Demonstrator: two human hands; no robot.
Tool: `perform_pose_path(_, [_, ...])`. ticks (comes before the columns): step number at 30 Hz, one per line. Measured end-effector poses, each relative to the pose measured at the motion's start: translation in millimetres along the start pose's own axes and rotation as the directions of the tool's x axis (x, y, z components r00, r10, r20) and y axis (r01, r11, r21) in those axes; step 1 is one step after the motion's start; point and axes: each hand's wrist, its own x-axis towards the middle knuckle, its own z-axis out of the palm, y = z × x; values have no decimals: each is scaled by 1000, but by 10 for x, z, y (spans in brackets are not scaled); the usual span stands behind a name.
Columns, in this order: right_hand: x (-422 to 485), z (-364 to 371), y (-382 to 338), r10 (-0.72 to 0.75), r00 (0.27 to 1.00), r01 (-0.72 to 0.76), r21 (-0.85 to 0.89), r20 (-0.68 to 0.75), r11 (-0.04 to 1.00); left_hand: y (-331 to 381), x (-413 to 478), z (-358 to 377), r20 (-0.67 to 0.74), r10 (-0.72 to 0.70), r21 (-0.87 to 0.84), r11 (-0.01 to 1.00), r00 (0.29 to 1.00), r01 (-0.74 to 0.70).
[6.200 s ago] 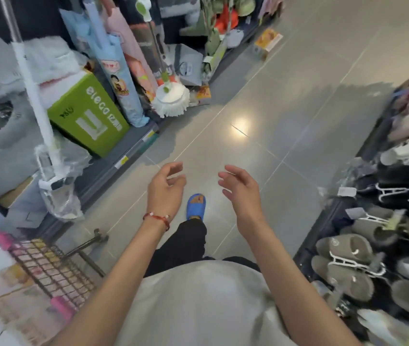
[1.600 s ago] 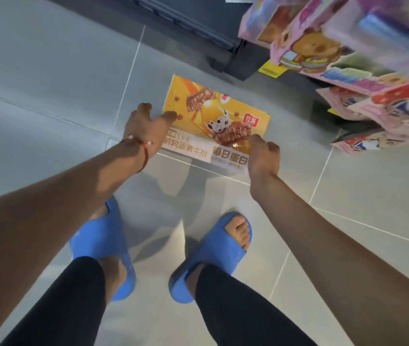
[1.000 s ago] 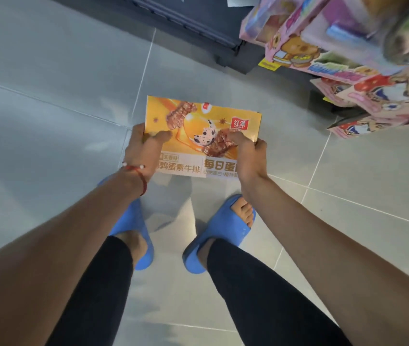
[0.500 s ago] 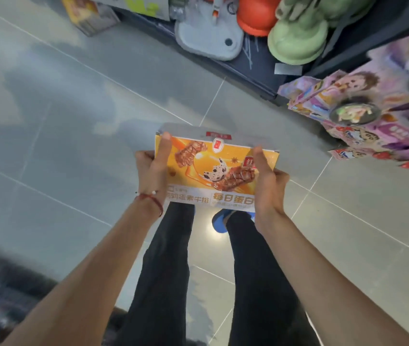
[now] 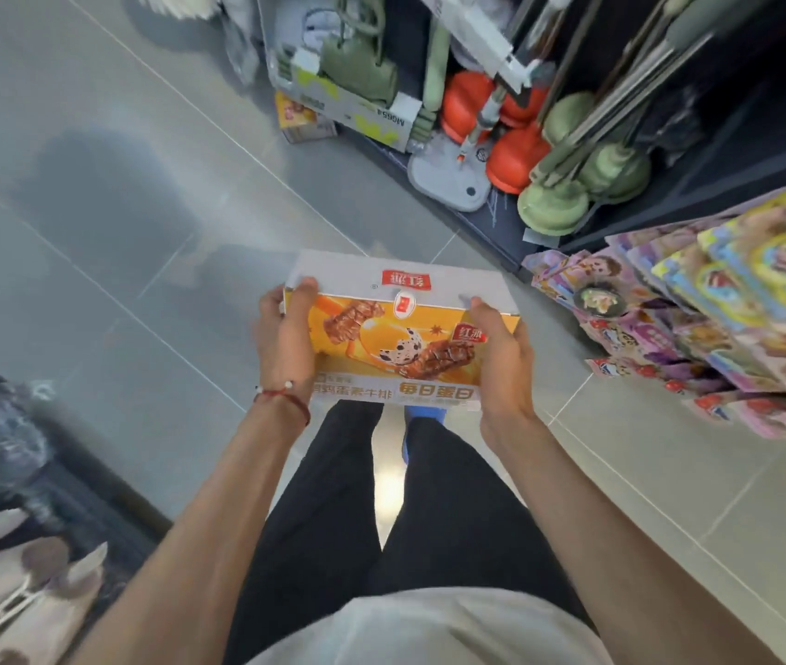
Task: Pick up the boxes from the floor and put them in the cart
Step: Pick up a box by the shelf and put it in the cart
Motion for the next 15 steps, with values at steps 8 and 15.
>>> perform_pose_path(8, [-525, -72, -402, -164, 970, 173, -35, 179, 984, 187, -724, -397, -75, 120, -119, 985, 990, -128])
perform_pose_path(15, [-749, 231, -660, -298, 917, 338, -118, 264, 934, 315, -843, -774, -169, 96, -275, 951, 981, -140])
